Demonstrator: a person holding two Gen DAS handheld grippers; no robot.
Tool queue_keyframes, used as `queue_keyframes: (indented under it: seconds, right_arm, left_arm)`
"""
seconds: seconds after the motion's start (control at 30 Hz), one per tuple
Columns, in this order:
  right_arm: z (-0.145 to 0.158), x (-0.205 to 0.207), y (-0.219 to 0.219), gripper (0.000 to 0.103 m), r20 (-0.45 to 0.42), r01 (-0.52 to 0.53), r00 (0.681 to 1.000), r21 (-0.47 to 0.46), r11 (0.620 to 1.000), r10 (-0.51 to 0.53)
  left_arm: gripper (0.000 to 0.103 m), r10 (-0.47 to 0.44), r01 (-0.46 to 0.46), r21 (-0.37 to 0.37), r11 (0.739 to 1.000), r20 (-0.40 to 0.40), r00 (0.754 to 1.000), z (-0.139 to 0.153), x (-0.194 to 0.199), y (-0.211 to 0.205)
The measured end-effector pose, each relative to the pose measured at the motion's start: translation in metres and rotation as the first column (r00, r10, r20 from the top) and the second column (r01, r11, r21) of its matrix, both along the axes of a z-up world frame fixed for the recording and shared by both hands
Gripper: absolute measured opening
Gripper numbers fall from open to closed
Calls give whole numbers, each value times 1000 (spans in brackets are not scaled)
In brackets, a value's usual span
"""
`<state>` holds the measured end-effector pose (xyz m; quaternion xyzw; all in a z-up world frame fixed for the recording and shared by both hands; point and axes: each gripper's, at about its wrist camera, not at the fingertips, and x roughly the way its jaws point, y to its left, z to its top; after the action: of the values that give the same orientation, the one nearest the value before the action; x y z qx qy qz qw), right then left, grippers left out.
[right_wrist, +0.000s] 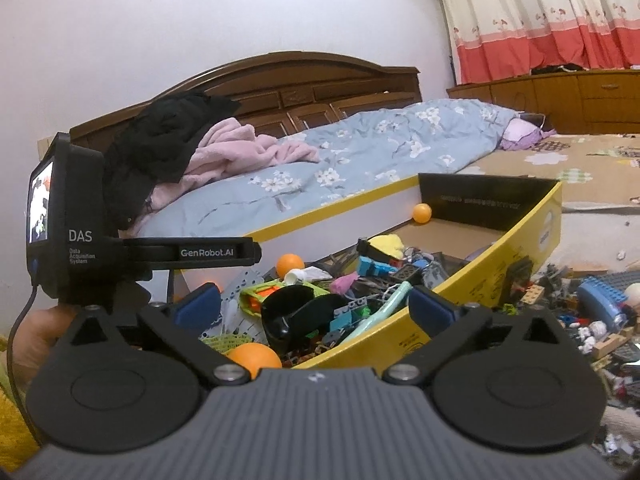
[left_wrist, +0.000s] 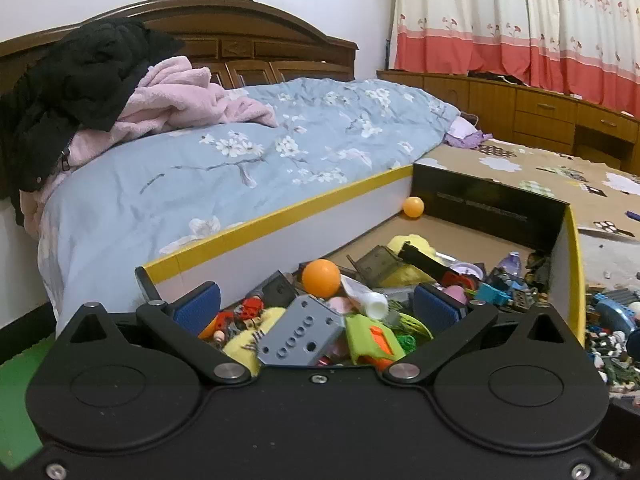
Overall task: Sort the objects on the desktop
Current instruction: 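Open the left gripper inside the box while the right gripper releases its brick, then move both grippers back over the brick pile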
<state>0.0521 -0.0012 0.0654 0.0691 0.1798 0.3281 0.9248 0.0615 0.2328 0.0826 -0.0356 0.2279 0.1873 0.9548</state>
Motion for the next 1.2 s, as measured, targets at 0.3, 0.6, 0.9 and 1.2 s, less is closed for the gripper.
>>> queue_keyframes:
  seconds: [0.3,0.6,0.9,1.2]
  right_arm:
    - [3,-16,-30,103,-34,94,995,-42,995,-95]
    - [9,-42,-56,103,-16,176,983,-152,973,-181]
    - [11,-60,-96,103,-43,327,939,-199,924,-342]
    - [-7,-72,-143,103,-124,462,850,-293,837,-512]
  left_arm:
    - [103,-80,80,-33,996,7,997,10,-23,-30]
    - [103,-154,153,-40,987,-9,988,16,-43,-74]
    - [103,-238,237,-24,971,-58,970,11,-60,-132]
    - [103,-361,358,-52,932,-80,929,2,-70,-184]
